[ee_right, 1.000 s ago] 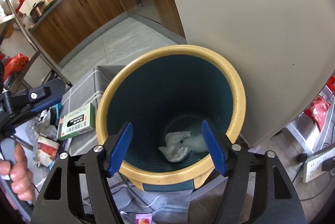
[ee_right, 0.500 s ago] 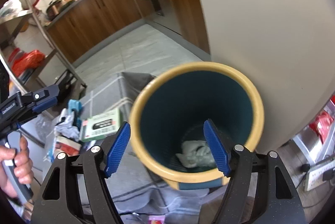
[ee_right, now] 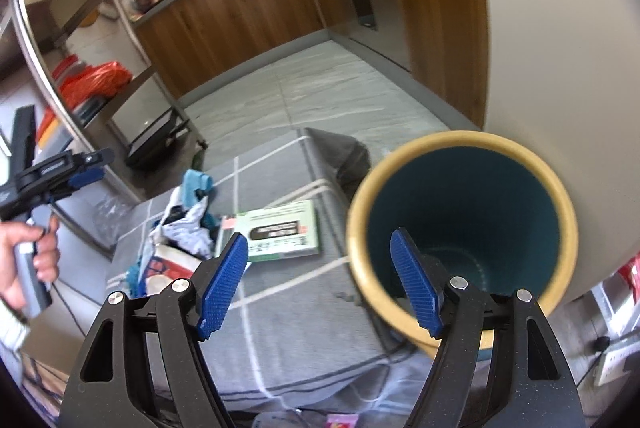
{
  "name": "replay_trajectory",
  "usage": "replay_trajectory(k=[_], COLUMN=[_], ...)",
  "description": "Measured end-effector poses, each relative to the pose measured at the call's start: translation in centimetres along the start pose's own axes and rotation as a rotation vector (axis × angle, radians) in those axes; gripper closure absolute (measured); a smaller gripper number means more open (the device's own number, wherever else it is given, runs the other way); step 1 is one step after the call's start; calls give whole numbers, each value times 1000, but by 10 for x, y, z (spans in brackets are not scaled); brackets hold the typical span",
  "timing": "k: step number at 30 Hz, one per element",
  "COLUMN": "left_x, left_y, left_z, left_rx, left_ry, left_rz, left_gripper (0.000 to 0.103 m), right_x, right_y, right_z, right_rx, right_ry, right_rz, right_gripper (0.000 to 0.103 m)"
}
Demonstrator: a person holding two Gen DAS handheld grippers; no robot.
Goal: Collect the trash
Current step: 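Move the left gripper back to the pile and grasp the blue mask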
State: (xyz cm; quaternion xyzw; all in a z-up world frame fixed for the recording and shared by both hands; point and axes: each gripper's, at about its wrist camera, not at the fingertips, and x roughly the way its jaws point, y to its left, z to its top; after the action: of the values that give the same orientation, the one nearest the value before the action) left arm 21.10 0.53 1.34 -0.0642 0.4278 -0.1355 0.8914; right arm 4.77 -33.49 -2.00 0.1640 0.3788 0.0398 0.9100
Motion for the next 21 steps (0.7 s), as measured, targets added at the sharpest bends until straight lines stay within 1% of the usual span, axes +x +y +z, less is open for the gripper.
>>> replay_trajectory(k=[1,3,5,6,7,9,11,12,14,17,19,20,21], left_x=[7,16,39,45,62,80,111,119,143,166,178,184,186], left_y=[11,21,31,31,33,33,34,35,39,40,41,40,40], left_z=[5,7,14,11,14,15,14,14,15,14,14,15,14], left_rx=[-15,-28,-39,-37,-31,-20,-12,-11,-19,-24,-27,-26,-23], left_ry=[8,24,62,72,99,134,190,203,245,277,297,307,312], left_rz=[9,13,22,23,22,24,24,27,32,52,54,54,53], left_gripper=[29,29,29,29,30,31,32,35,37,43,50,52,59], right_x=[2,5,9,11,13,17,20,22,25,28,30,31,32], right_y=[5,15,24,29,32,38,44,45,47,47,45,44,43], right_z=[-1,-2,-3,-4,-6,-8,-8,-9,-11,-12,-12,-12,-12], right_rx=[-5,-21,-33,-38,-41,-48,-52,-54,-57,-52,-47,-43,-40], right_ry=[3,12,22,28,33,44,54,59,66,75,80,82,84], right_rz=[6,14,19,22,24,28,30,31,30,31,29,29,29], right_gripper=[28,28,28,28,28,28,28,28,28,28,28,28,28])
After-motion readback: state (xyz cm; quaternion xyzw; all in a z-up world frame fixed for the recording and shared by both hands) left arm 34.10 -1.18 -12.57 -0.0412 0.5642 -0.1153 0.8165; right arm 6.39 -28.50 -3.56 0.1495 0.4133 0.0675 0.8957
